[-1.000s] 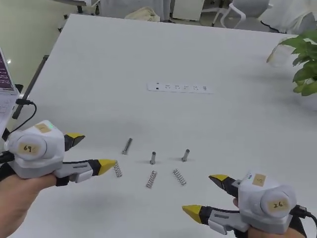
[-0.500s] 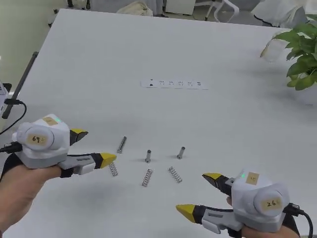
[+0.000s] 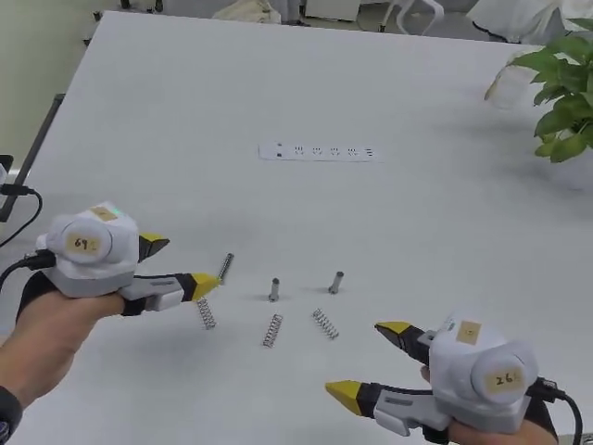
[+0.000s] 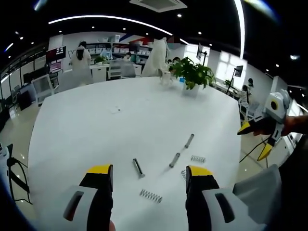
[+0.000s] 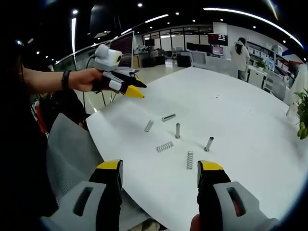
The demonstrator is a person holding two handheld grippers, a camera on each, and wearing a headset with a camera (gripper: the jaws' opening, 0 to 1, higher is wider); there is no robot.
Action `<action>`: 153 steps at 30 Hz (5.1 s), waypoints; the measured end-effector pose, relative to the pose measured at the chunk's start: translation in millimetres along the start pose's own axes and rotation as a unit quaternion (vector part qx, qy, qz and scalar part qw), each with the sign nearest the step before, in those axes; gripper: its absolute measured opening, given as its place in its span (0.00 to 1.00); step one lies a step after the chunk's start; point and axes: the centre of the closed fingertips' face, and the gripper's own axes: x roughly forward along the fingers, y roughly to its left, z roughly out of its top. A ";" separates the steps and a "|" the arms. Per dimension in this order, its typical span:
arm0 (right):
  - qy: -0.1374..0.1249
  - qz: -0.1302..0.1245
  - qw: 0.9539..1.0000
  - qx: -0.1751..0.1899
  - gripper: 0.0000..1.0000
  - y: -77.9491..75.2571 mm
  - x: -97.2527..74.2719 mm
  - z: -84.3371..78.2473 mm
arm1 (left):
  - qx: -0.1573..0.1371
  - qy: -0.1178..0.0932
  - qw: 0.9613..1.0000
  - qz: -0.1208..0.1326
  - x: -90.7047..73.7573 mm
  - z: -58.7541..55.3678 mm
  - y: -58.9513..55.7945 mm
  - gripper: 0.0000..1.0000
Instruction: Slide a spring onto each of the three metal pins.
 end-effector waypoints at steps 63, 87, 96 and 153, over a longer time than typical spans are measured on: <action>0.018 -0.012 0.999 0.033 0.60 -23.2 -0.6 -18.6 | -0.093 0.069 0.993 0.015 127.8 -51.9 24.7 0.36; 0.017 -0.014 0.999 0.038 0.59 -26.3 -1.2 -18.7 | -0.051 0.083 0.993 0.067 140.7 -56.2 33.2 0.06; 0.016 -0.013 0.999 0.038 0.59 -25.2 -0.8 -19.5 | -0.036 0.107 0.990 0.085 140.5 -57.3 38.3 0.00; -0.007 -0.024 0.999 0.034 0.58 -20.8 -7.5 -14.9 | -0.054 0.078 0.991 0.095 93.3 -41.8 29.3 0.00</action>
